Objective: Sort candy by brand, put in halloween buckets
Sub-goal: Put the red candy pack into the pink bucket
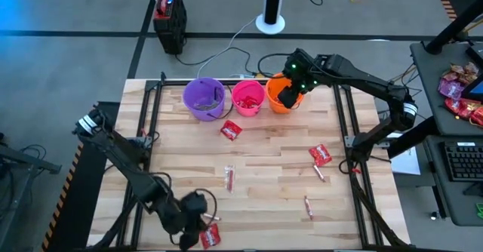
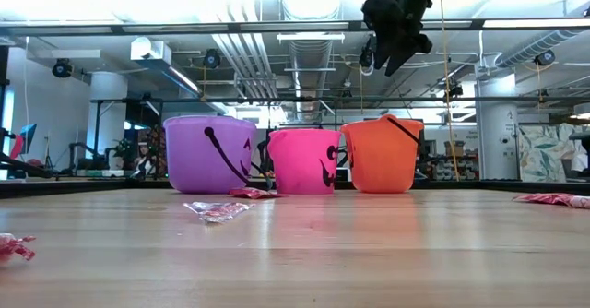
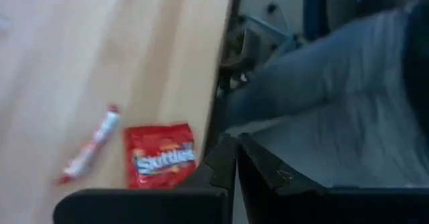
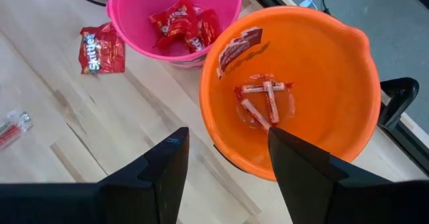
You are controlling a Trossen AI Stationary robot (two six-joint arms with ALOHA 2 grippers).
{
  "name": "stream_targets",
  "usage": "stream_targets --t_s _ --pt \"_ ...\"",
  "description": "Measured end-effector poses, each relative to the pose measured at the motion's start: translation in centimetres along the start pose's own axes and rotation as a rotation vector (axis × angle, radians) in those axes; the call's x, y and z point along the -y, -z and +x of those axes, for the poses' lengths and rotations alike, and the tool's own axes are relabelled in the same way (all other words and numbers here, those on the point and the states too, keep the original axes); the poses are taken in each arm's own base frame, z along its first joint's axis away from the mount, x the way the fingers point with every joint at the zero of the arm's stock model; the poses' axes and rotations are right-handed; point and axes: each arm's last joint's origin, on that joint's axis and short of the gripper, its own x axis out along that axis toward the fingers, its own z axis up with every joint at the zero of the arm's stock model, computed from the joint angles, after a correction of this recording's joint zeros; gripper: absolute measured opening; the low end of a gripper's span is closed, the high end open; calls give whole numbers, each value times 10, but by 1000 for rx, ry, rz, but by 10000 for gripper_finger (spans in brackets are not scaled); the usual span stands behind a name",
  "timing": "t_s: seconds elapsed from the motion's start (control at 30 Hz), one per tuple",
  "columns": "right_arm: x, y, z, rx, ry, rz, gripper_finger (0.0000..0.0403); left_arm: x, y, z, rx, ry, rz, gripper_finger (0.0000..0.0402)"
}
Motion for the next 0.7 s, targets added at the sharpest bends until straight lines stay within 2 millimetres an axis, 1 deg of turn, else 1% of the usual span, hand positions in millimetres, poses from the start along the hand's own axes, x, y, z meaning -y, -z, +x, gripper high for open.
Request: stream_targets --t_s 0.07,0.13,0.23,0.37,0.4,0.47,0.53,0.6,0.7 --pt "0 0 0 4 -1 -5 196 -4 7 19 -62 -25 21 0" --pt "0 0 0 5 -2 -7 196 -14 15 40 -124 -86 46 0" --pt "0 0 0 5 -2 -7 196 -17 21 64 -153 -114 51 0" --pt "0 0 0 5 -3 -7 196 -31 34 97 -228 -204 52 0" --pt "0 0 0 4 -3 -7 196 -29 32 101 -226 -196 38 0" --pt "0 0 0 4 -4 -6 196 -31 34 108 -232 -213 1 0" --pt "0 0 0 3 -7 -5 196 -35 35 109 -243 -274 -51 0" --pt "0 0 0 3 -7 -4 196 -44 33 100 -237 -394 -101 0" --pt "0 0 0 4 -8 -4 196 -56 27 79 -171 -575 -142 0"
